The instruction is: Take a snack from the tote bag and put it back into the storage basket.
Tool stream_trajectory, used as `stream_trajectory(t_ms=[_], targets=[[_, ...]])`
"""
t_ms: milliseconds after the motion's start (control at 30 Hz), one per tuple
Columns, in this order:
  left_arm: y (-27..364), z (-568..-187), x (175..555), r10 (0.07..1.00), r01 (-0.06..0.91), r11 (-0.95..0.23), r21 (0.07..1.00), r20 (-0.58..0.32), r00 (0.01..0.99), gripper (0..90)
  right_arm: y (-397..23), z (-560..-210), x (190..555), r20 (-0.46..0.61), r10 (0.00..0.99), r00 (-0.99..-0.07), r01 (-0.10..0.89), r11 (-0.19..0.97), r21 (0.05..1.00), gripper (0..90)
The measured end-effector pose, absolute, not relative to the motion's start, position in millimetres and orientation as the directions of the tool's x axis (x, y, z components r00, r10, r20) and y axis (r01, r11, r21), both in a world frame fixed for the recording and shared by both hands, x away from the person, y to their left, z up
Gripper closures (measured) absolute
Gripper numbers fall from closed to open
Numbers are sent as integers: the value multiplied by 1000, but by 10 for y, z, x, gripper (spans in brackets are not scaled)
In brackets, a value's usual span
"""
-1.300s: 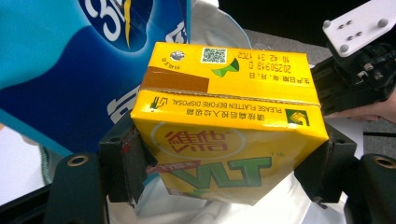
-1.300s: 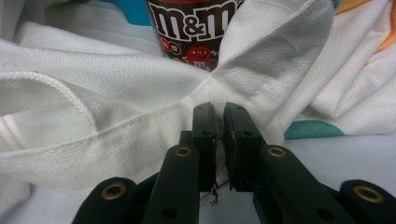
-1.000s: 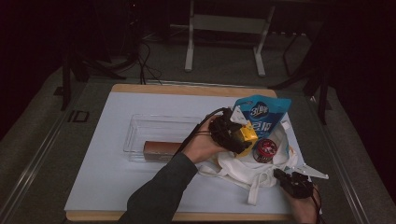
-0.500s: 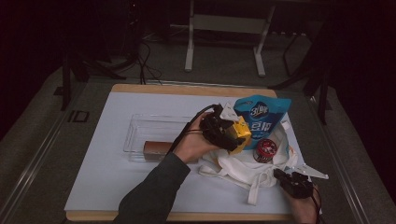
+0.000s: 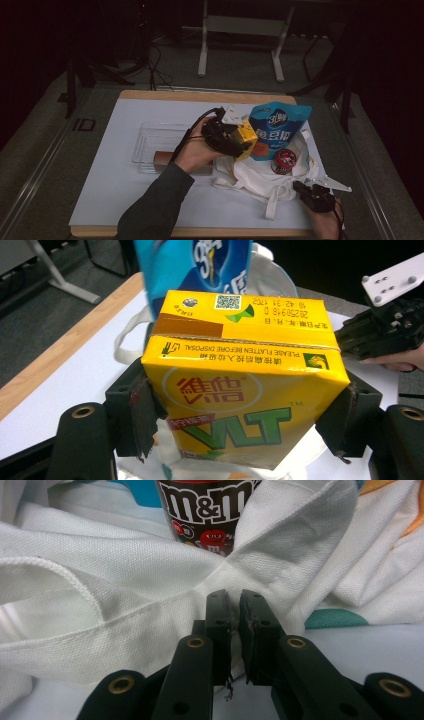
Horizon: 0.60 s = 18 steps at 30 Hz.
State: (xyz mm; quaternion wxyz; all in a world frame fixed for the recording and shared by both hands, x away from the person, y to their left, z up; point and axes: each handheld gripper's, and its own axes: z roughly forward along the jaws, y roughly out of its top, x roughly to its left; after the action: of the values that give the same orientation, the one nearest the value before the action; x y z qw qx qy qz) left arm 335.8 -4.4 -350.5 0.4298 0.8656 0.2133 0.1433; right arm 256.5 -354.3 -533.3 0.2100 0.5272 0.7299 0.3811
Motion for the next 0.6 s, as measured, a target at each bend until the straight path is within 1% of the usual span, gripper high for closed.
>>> stream_trajectory(t_ms=[433,467,600], targets=[[148,-3533,3401,543,282,-525,803,61,837,285,-3544,-5334,2565,98,929,-356,609,151,778,826],[173,-3535,3401,553,282,-533,798,76,830,285,-3544,-5334,2565,98,929,-356,610,151,778,826],[233,-3540,3414,565,291,-530,796,76,821,285,-3543,-5335,2564,98,930,-356,609,151,779,826]])
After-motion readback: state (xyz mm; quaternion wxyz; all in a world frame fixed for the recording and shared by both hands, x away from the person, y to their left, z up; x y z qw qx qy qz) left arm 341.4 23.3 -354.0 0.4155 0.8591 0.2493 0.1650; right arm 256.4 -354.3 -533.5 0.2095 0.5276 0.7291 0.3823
